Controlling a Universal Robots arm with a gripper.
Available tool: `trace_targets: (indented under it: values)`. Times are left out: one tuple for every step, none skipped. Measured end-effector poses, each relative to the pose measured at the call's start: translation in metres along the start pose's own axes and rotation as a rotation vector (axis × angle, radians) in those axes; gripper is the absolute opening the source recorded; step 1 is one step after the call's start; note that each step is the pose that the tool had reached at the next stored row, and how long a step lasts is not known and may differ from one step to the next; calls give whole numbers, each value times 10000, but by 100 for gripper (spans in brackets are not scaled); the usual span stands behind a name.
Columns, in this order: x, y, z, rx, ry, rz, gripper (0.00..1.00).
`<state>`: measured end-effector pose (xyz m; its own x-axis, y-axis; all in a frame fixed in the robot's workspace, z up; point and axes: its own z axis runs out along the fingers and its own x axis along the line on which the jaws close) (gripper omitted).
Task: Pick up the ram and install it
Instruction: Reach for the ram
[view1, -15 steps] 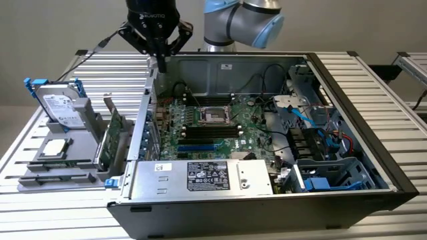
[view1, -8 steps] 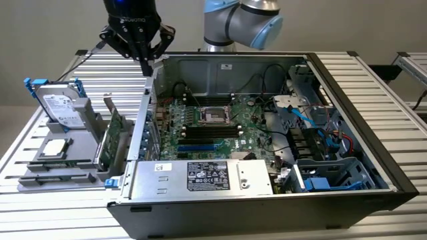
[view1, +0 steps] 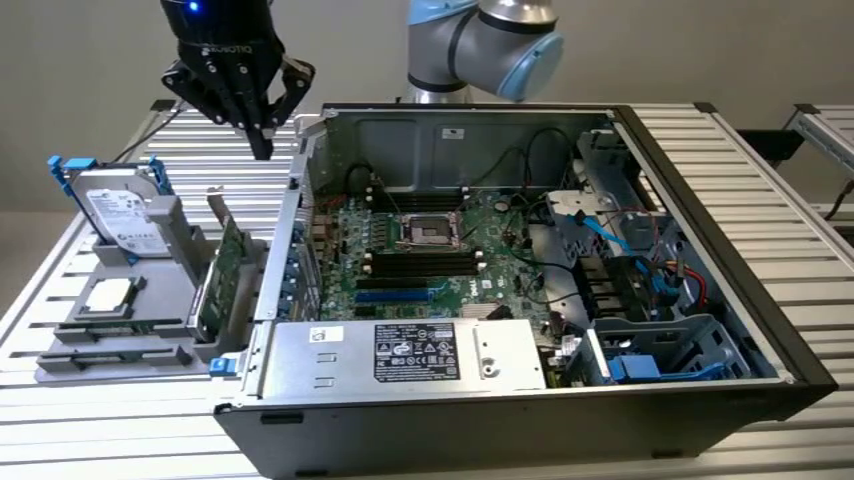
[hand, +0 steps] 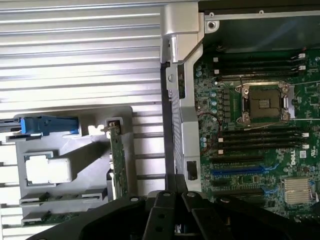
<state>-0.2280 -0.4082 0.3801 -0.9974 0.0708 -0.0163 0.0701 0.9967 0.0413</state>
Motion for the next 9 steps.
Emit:
trace_targets:
  values:
    - [33,-8,3,3,-1,0,11]
    - [66,-17,7,6,-1,1,11]
    - [100,-25,10,10,-1,0,11]
    - [137,-34,12,15,0,-1,11]
    - [171,-42,15,19,-1,-1,11]
    - [205,-50,18,24,-2,-2,11]
    - [238,-58,19,31,-3,-1,11]
    - [270,-65,21,39,-3,-1,11]
    - [300,-72,23,48,-4,-1,11]
